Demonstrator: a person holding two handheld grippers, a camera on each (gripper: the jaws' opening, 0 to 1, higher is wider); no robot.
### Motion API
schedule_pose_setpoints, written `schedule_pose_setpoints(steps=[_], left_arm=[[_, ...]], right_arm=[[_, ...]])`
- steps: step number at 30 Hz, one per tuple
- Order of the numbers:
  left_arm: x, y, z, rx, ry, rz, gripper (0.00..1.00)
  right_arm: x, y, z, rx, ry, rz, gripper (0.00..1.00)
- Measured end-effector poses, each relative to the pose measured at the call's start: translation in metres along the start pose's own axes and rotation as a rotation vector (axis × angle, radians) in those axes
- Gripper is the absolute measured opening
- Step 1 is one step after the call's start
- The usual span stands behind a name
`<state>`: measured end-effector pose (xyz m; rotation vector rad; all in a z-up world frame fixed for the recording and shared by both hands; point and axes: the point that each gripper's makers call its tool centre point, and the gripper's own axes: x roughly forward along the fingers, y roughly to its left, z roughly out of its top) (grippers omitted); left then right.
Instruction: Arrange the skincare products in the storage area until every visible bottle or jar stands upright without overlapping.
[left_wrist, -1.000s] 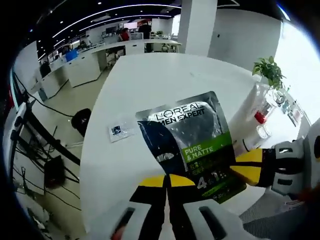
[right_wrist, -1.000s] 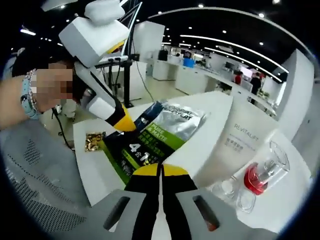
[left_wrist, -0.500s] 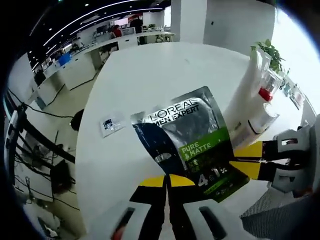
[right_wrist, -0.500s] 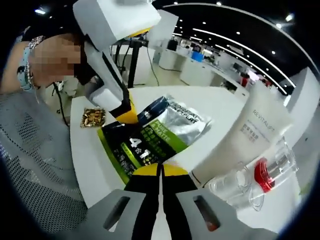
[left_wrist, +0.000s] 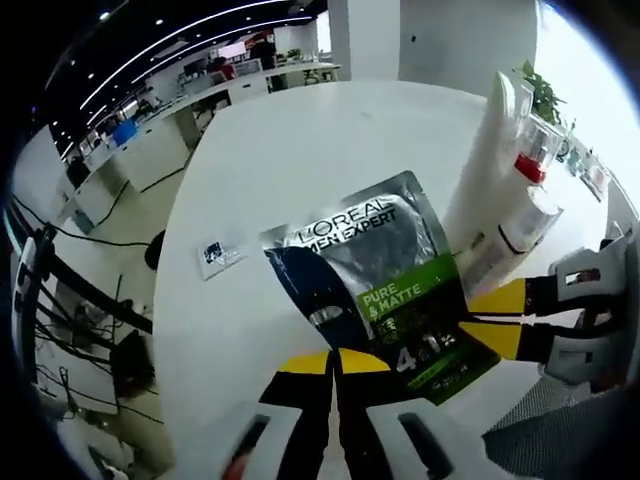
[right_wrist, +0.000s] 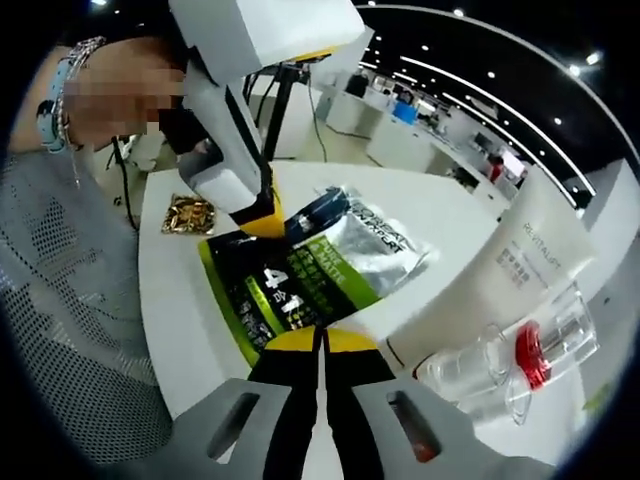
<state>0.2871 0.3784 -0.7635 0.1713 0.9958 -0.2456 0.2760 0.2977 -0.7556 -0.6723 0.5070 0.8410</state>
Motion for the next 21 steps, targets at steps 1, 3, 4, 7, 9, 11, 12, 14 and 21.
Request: schedule_pose_setpoints(steps=[1,3,4,7,9,11,12,14,21], left_arm=[[0.000,-0.001,0.000,0.005,-0.001,0.001,0.01],[0.001,-0.001,0.001,0.024,-0.003,0.009,0.01],[0.001,-0.001,0.000,0.030,-0.002,0.012,0.01],[0.002,0.000,-0.001,0.037,0.002,0.014,0.00],[0.003,0.001,-0.002,0.021,0.004,0.008,0.00],[0.004,0.003,-0.003,0.001,0.008,0.004,0.00],[0.004,0.004,-0.004,-0.008,0.010,0.003,0.00],[0.004,0.004,-0.004,-0.019,0.010,-0.001,0.00],[0.003,0.004,0.003,-0.016,-0.029,0.009,0.00]], right_arm=[[0.000,0.000,-0.001,-0.001,0.003,0.001,0.00],[0.000,0.001,-0.003,0.022,0.014,0.018,0.00],[0.000,0.004,-0.004,0.048,0.022,0.032,0.00],[0.001,0.005,-0.005,0.068,0.030,0.047,0.00],[0.001,0.008,-0.006,0.053,0.032,0.051,0.00],[0.002,0.010,-0.006,0.055,0.031,0.060,0.00],[0.002,0.010,-0.005,0.055,0.030,0.062,0.00],[0.002,0.010,-0.005,0.035,0.026,0.055,0.00],[0.002,0.007,-0.008,0.020,0.042,0.048,0.00]])
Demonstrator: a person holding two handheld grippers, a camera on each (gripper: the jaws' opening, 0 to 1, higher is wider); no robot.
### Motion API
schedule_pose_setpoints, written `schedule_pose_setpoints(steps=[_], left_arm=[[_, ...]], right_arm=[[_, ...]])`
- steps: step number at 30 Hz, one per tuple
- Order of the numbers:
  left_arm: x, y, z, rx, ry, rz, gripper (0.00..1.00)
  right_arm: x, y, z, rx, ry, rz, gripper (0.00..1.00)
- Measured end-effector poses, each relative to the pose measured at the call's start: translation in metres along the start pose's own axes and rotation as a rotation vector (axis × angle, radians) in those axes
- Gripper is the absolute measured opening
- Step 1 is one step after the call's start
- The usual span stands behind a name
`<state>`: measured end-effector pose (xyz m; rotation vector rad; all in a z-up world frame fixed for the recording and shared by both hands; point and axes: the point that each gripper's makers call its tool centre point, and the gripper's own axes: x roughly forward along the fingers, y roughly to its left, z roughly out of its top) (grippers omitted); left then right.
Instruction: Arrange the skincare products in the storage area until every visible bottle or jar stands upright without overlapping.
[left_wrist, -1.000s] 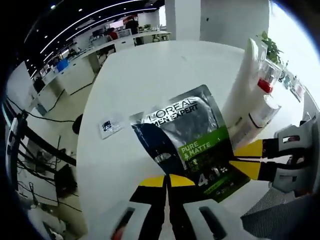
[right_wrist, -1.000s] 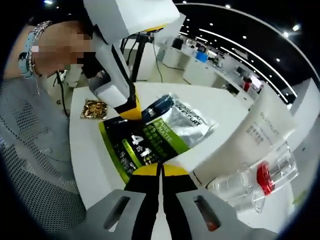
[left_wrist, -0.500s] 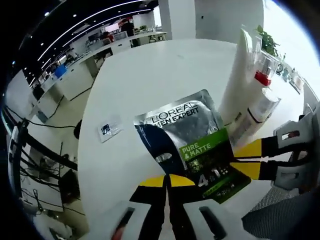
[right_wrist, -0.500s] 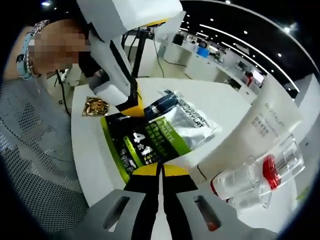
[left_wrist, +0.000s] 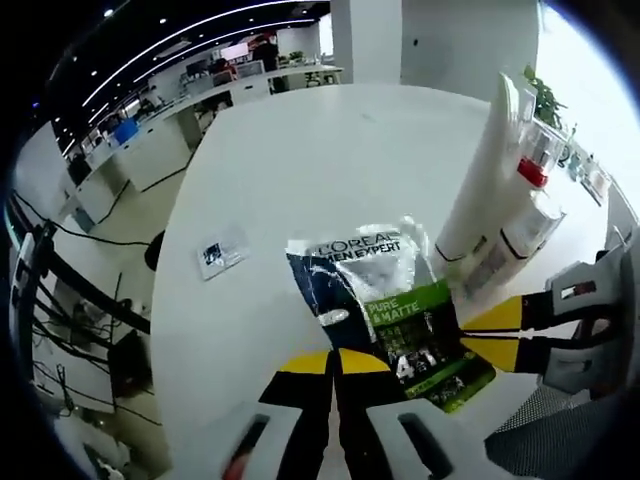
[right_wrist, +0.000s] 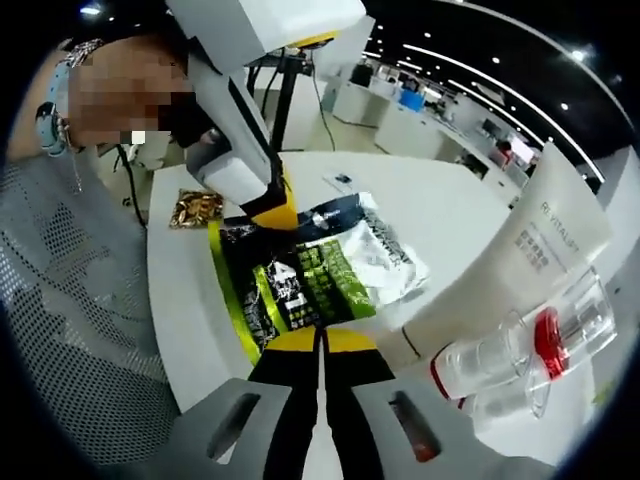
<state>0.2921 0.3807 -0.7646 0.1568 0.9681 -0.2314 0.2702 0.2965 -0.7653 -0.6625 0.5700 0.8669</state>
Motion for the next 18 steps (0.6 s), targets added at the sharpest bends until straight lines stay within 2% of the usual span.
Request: schedule_pose_setpoints(steps=[1,2,4,5,8,14,18], left_arm=[[0.000,0.000,0.000,-0.001,-0.004,-0.001,0.00],[0.000,-0.007,0.000,-0.046,-0.006,-0.036,0.00],[0.002,-0.011,-0.001,-0.083,-0.002,-0.074,0.00],[0.003,-0.008,-0.005,-0.088,0.023,-0.058,0.00],[0.005,-0.003,-0.006,-0.074,0.023,-0.028,0.00],[0.009,0.000,-0.008,-0.168,0.024,-0.025,0.00],[0.012,0.002,-0.009,-0.256,0.015,-0.031,0.01]], right_arm=[[0.000,-0.001,0.001,0.000,-0.010,-0.008,0.00],[0.000,-0.001,0.004,-0.011,-0.024,-0.008,0.00],[0.000,0.002,0.004,-0.015,-0.016,-0.003,0.00],[0.000,0.003,0.004,-0.014,-0.018,-0.001,0.00],[0.002,0.003,0.000,-0.017,-0.010,-0.001,0.00],[0.001,0.007,0.001,0.022,-0.025,0.034,0.00],[0.006,0.022,-0.004,-0.036,-0.004,0.083,0.00]])
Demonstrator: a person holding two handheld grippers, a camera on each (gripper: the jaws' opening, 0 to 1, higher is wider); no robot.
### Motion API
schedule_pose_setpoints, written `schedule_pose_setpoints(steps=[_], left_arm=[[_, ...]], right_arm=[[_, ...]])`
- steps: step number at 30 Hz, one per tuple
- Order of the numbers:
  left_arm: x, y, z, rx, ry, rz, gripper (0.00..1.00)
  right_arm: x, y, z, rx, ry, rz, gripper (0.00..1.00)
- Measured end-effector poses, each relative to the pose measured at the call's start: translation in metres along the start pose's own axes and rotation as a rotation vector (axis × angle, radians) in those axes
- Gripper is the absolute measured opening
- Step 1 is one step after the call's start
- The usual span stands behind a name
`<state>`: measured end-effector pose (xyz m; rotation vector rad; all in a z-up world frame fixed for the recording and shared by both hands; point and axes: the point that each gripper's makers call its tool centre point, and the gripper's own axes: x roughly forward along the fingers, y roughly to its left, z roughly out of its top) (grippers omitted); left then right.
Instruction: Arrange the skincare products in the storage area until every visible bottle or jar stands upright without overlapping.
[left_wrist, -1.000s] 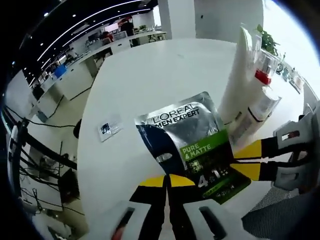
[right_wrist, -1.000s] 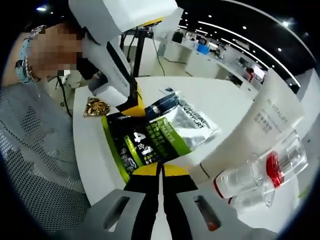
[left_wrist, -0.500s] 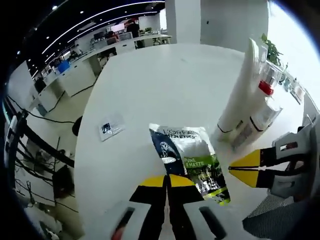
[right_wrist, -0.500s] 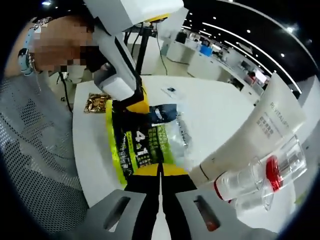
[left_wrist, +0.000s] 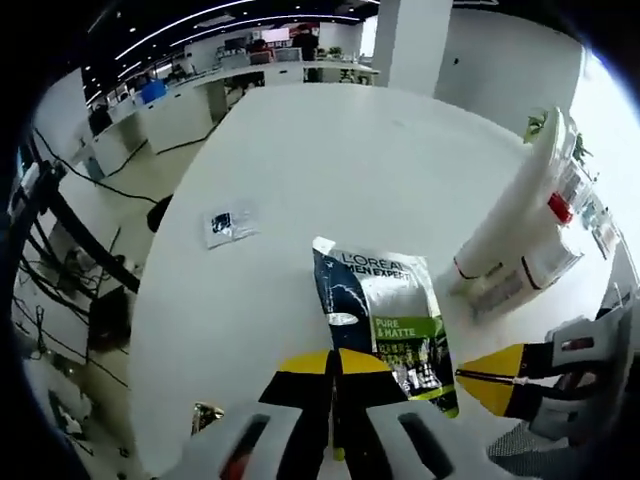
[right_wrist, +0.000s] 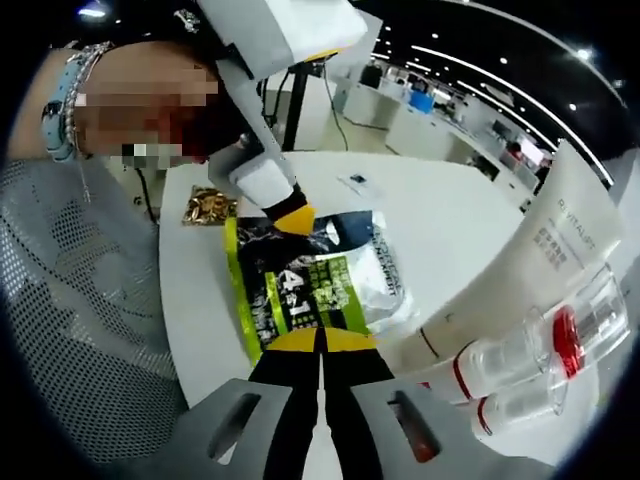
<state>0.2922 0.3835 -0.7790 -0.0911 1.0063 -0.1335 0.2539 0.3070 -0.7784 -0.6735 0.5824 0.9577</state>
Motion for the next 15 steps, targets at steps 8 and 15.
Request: schedule_pose_setpoints(steps=[8,15], left_arm=[[0.004,-0.005,0.002,0.003,-0.032,-0.035,0.01],[-0.015,-0.006,0.033,0.120,-0.186,-0.026,0.02]], right_arm=[[0.012,0.009,-0.023,-0.139,0.090,0.011,0.00],[0.012,-0.003,-0.022,-0.088,0.071,-0.015,0.00]])
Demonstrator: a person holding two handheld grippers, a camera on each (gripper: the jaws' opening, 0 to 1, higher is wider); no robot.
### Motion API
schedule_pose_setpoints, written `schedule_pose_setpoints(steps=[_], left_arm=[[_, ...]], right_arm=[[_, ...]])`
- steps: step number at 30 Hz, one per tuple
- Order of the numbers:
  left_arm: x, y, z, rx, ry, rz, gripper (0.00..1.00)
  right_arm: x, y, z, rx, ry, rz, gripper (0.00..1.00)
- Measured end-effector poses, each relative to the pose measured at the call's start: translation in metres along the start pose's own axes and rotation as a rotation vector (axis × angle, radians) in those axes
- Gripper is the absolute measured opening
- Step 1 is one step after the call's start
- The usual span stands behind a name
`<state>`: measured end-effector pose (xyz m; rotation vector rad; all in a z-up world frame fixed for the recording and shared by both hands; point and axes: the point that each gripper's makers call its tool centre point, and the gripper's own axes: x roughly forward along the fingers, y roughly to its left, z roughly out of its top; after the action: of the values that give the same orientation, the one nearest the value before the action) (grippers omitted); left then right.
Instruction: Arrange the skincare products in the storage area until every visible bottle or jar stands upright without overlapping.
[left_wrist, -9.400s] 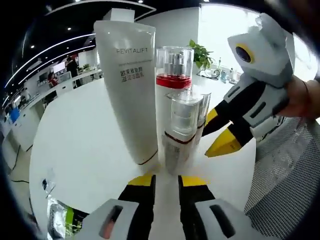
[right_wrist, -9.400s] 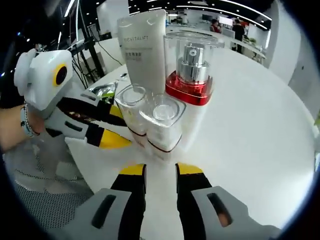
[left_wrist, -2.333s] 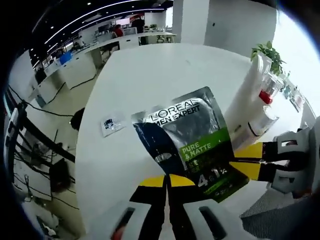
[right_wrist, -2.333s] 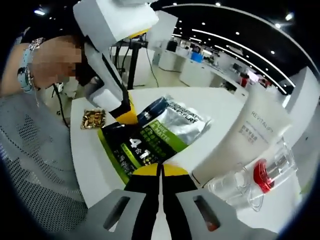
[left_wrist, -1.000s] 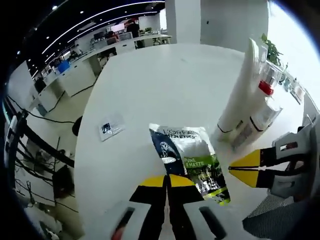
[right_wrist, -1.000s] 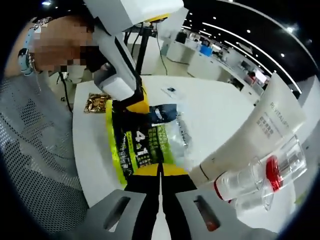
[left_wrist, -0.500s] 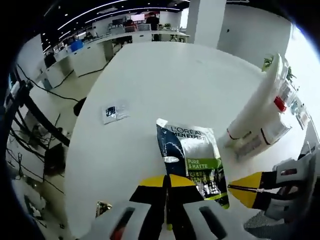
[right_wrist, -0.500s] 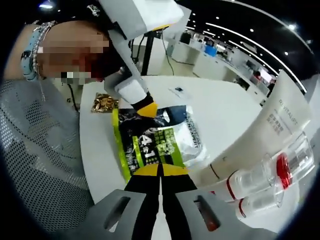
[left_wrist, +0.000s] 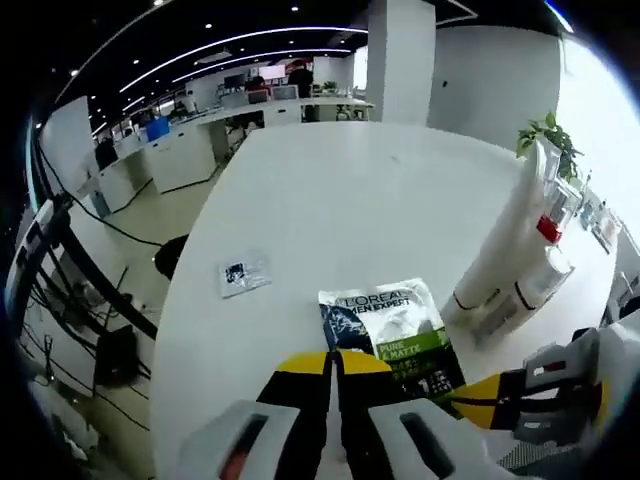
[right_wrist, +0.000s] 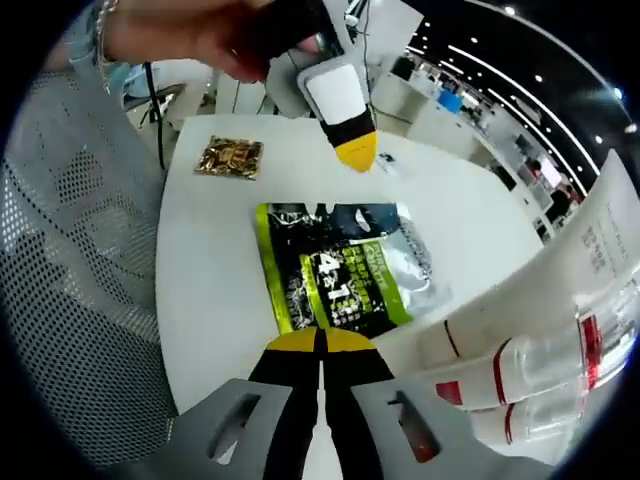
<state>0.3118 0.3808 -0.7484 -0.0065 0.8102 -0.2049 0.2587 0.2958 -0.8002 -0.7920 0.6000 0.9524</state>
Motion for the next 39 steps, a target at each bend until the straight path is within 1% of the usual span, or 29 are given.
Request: schedule_pose_setpoints(steps=[1,2,3,4,5,8,9,10,11,12,14,18,25,29,32,38,39], left_arm=[[0.003,-0.012,-0.011,-0.006,0.058,-0.068,0.01],[0.004,-0.018,-0.020,-0.009,0.109,-0.100,0.01],[0.007,-0.025,-0.038,-0.008,0.213,-0.128,0.01],[0.008,-0.026,-0.049,0.008,0.275,-0.119,0.01],[0.010,-0.022,-0.060,0.057,0.331,-0.081,0.01],[0.015,-0.014,-0.073,0.222,0.369,-0.023,0.01],[0.016,-0.015,-0.075,0.253,0.367,-0.027,0.01],[0.022,-0.016,-0.065,0.266,0.295,-0.026,0.01],[0.023,-0.016,-0.068,0.282,0.308,-0.031,0.01],[0.018,-0.016,-0.064,0.273,0.291,-0.032,0.01],[0.019,-0.017,-0.062,0.276,0.268,-0.038,0.01],[0.019,-0.021,-0.061,0.241,0.256,-0.056,0.01],[0.019,-0.021,-0.062,0.262,0.254,-0.054,0.01],[0.020,-0.023,-0.061,0.268,0.244,-0.068,0.01],[0.021,-0.025,-0.061,0.275,0.240,-0.073,0.01],[0.022,-0.025,-0.061,0.307,0.237,-0.065,0.01],[0.021,-0.025,-0.061,0.313,0.237,-0.064,0.01]], right_arm=[[0.000,-0.002,-0.001,0.000,0.002,-0.007,0.00],[0.000,-0.003,-0.001,0.004,0.003,-0.012,0.00],[0.000,-0.004,-0.001,0.010,0.004,-0.015,0.00],[0.000,-0.004,-0.001,0.021,0.001,-0.015,0.00],[0.000,-0.004,-0.001,0.024,0.001,-0.014,0.00],[0.001,-0.004,-0.001,0.024,0.001,-0.015,0.00],[0.001,-0.004,-0.001,0.021,0.002,-0.015,0.00],[0.001,-0.005,-0.001,0.016,0.003,-0.020,0.00],[0.001,-0.005,-0.001,0.008,0.001,-0.019,0.00],[0.001,-0.005,-0.001,0.002,-0.001,-0.020,0.00],[0.002,-0.006,-0.001,-0.005,0.000,-0.021,0.00],[0.001,-0.010,-0.004,-0.013,0.026,-0.040,0.00],[0.001,-0.011,-0.004,-0.039,0.025,-0.048,0.00],[0.001,-0.014,-0.006,-0.029,0.036,-0.056,0.00],[0.000,-0.016,-0.008,0.005,0.041,-0.063,0.00],[0.000,-0.014,-0.007,-0.049,0.050,-0.092,0.00],[-0.001,-0.017,-0.007,-0.069,0.052,-0.112,0.00]])
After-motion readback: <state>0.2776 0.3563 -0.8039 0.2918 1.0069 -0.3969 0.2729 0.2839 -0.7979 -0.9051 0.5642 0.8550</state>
